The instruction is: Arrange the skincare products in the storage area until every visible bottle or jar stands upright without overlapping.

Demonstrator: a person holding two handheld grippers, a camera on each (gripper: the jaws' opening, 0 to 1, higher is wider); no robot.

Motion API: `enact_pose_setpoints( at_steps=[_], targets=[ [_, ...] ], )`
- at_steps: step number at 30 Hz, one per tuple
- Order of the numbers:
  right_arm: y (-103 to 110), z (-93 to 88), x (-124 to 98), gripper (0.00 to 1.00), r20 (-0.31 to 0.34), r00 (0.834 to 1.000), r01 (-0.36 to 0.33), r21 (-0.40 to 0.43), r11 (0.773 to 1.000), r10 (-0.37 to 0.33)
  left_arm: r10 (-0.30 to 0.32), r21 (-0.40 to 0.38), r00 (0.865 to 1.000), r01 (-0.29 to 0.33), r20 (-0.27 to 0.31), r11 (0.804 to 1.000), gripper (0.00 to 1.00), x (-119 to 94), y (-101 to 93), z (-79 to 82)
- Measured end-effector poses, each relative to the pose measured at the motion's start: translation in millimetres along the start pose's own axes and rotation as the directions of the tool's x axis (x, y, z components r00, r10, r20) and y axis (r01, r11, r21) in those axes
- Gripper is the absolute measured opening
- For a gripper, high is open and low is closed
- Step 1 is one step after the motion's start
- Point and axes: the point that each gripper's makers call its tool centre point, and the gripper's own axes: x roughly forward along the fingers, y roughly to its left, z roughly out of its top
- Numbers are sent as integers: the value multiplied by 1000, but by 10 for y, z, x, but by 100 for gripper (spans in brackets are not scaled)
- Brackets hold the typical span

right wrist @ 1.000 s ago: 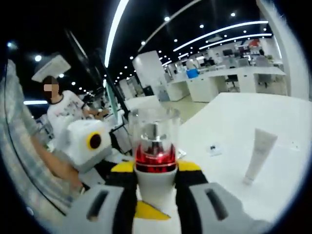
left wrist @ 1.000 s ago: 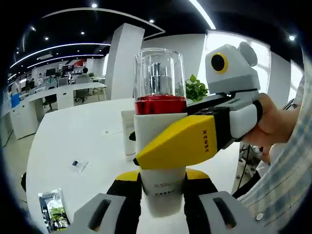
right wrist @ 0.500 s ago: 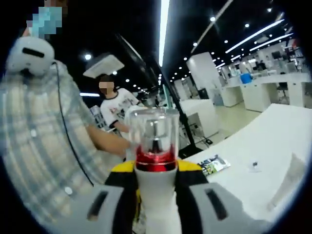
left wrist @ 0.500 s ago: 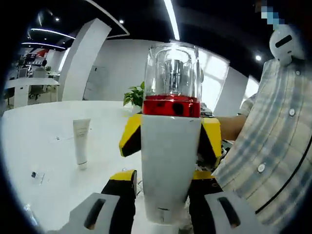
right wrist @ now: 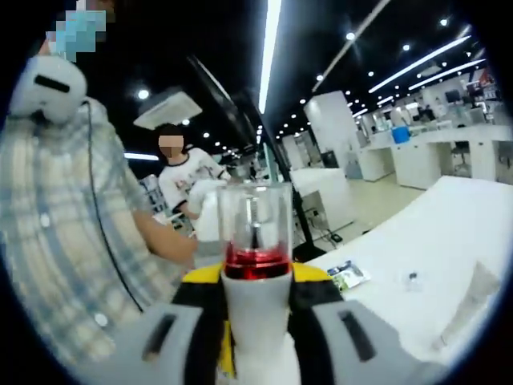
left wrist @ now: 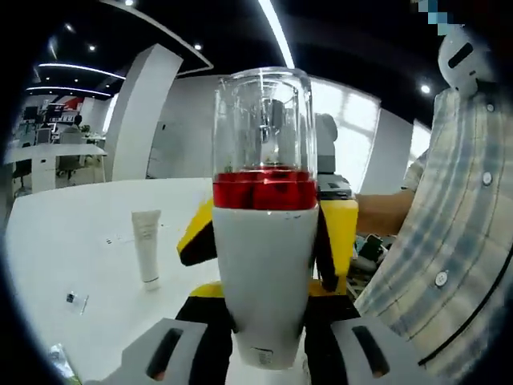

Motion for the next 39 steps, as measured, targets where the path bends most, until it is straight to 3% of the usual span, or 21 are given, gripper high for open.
enact_pose_setpoints(
  at_steps=[3, 6, 9, 12, 14, 17, 18, 19, 21, 25, 32, 39],
  targets=[
    [-158, -9, 27, 30, -34, 986, 164, -27, 986, -165, 71, -55, 997, -71, 8, 996, 32, 0, 142, 2],
    [-231, -15, 45, 31, -24, 966, 258, 12, 966, -258, 131, -71, 991, -130, 2, 989, 32, -22, 250, -8],
    [-265, -35, 31, 31, -24, 954, 301, 37, 953, -300, 184, -71, 983, -184, -2, 980, 32, -26, 310, -5],
    [-409, -64, -17, 30, -17, 904, 427, 82, 901, -427, 294, -109, 956, -293, -11, 950, 32, -36, 463, -24],
    [-463, -78, -30, 30, -6, 877, 478, 101, 873, -480, 354, -80, 934, -356, -43, 931, 31, -9, 522, -57],
    [-495, -115, -17, 32, -2, 849, 523, 138, 841, -528, 385, -43, 921, -388, -61, 921, 31, 36, 506, -75],
    [-546, -122, -86, 29, -7, 817, 576, 75, 814, -577, 382, -48, 923, -384, -51, 922, 31, 62, 478, -70],
    [-499, -44, -23, 28, 36, 843, 533, 61, 844, -536, 384, -61, 922, -386, -40, 921, 31, 40, 485, -63],
    [-484, -102, -57, 28, -4, 842, 538, 77, 839, -540, 391, -37, 920, -392, -37, 919, 31, 27, 473, -67],
    [-444, -115, -45, 27, -22, 854, 520, 16, 854, -520, 390, -26, 920, -391, -31, 920, 32, 30, 471, -70],
    [-447, -104, -90, 26, -30, 854, 519, -10, 855, -519, 371, 21, 929, -371, 3, 928, 34, 61, 443, -12],
    [-560, -103, -194, 26, -26, 839, 543, -22, 840, -543, 398, 32, 917, -398, -20, 917, 38, 29, 499, -115]
  ],
)
